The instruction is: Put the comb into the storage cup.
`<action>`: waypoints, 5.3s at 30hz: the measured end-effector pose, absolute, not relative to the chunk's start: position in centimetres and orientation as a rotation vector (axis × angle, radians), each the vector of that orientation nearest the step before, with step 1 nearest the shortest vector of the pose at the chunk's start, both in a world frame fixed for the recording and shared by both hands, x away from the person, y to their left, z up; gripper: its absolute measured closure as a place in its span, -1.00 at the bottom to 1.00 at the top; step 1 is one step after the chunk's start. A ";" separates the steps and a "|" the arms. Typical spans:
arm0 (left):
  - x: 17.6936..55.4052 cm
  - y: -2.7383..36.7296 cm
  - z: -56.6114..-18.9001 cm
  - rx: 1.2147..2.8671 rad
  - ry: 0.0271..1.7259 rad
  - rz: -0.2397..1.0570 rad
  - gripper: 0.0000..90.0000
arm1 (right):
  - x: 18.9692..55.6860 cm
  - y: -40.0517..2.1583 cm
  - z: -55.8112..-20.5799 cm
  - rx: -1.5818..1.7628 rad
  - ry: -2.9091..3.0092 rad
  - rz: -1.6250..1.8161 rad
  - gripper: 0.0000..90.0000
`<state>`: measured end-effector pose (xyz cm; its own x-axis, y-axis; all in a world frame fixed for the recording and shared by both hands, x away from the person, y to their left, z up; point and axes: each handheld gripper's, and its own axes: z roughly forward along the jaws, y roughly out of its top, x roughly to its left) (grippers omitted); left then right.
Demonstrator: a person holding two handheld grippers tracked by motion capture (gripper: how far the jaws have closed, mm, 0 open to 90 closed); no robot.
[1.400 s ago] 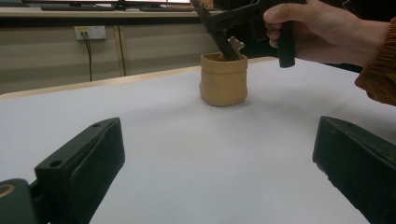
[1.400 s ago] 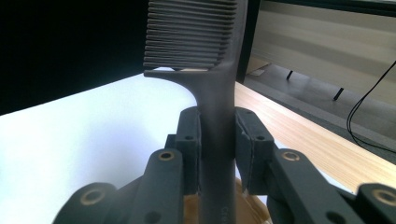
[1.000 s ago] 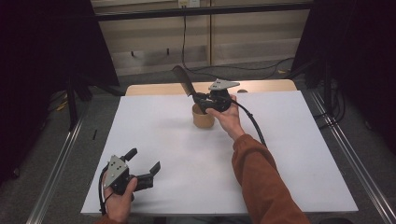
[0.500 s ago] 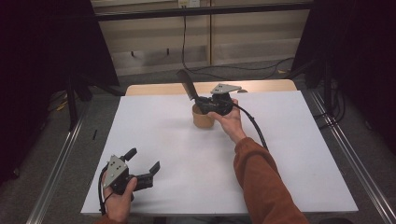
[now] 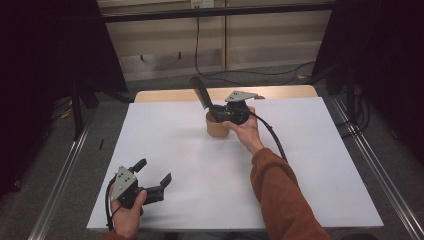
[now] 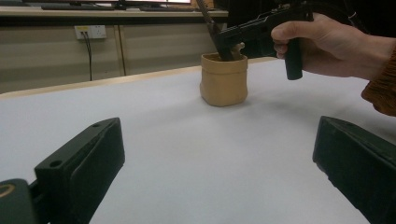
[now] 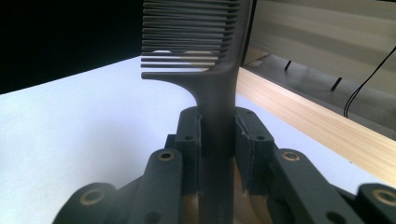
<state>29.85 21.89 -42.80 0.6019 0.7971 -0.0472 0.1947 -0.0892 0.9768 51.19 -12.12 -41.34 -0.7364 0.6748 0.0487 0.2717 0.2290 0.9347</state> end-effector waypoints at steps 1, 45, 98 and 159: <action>29.9 21.9 -42.8 1.617 0.844 0.619 -0.95 | 51.2 -12.1 -41.3 0.876 2.140 1.511 0.61; 29.9 22.0 -42.8 1.614 0.847 0.613 -0.95 | 50.9 -11.5 -42.8 0.921 2.204 1.439 0.51; 30.3 22.3 -42.8 1.609 0.866 0.641 -0.95 | 47.0 -15.2 -39.7 1.070 1.969 1.513 -0.98; 29.7 22.8 -42.5 1.549 0.911 0.659 -0.95 | 38.2 -21.3 -38.5 1.067 1.708 1.403 -1.00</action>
<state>29.69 22.82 -42.54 0.5385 0.8392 -0.0760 0.1909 -0.0336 0.9810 38.22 -21.34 -38.55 -0.4381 0.8989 -0.0007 0.1737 0.0855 0.9811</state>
